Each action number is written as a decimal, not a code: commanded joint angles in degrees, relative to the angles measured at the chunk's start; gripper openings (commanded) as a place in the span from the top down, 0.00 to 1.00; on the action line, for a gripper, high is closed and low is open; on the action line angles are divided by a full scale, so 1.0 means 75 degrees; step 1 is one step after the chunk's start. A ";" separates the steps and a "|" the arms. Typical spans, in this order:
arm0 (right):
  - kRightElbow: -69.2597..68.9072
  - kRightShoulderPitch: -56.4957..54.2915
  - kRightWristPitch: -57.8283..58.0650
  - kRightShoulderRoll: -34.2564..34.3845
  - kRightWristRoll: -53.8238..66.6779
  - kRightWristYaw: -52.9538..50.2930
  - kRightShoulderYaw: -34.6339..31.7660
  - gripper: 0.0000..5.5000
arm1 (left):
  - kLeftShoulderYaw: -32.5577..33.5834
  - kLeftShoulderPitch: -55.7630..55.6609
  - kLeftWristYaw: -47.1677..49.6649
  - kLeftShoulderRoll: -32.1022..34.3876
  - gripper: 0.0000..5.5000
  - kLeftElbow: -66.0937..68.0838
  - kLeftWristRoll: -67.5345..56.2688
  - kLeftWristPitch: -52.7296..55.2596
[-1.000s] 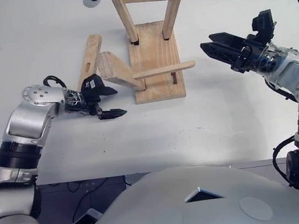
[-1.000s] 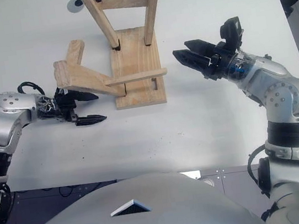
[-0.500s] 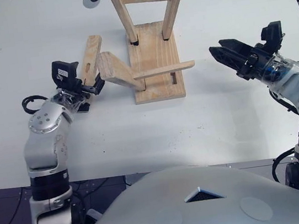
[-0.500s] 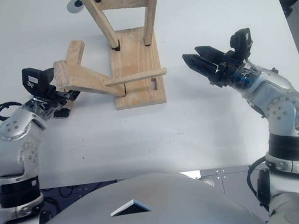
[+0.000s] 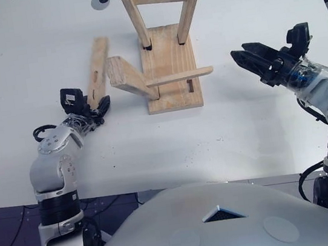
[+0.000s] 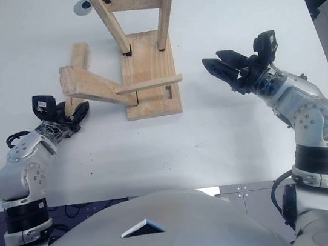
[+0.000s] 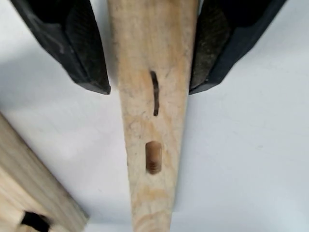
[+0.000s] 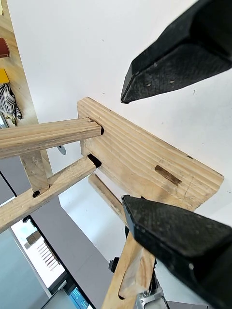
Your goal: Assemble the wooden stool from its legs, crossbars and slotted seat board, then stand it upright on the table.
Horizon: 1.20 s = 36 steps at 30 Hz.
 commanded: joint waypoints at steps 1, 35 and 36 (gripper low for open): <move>-0.0049 -0.0436 0.0329 -0.0219 0.0063 -0.0141 -0.0104 0.36 | -0.0032 -0.0176 -0.0450 0.0659 0.60 0.0570 0.0253 0.0046; -0.1334 -0.2879 0.0100 0.1319 0.5315 -0.2285 0.0070 0.36 | 0.0884 -0.6277 -0.4715 0.0556 0.64 0.1392 -0.6227 0.3219; -0.1219 -0.3054 0.0145 0.1336 0.5393 -0.2251 0.0133 0.36 | 0.0854 -0.6249 -0.4721 0.0564 0.64 0.1341 -0.6259 0.3248</move>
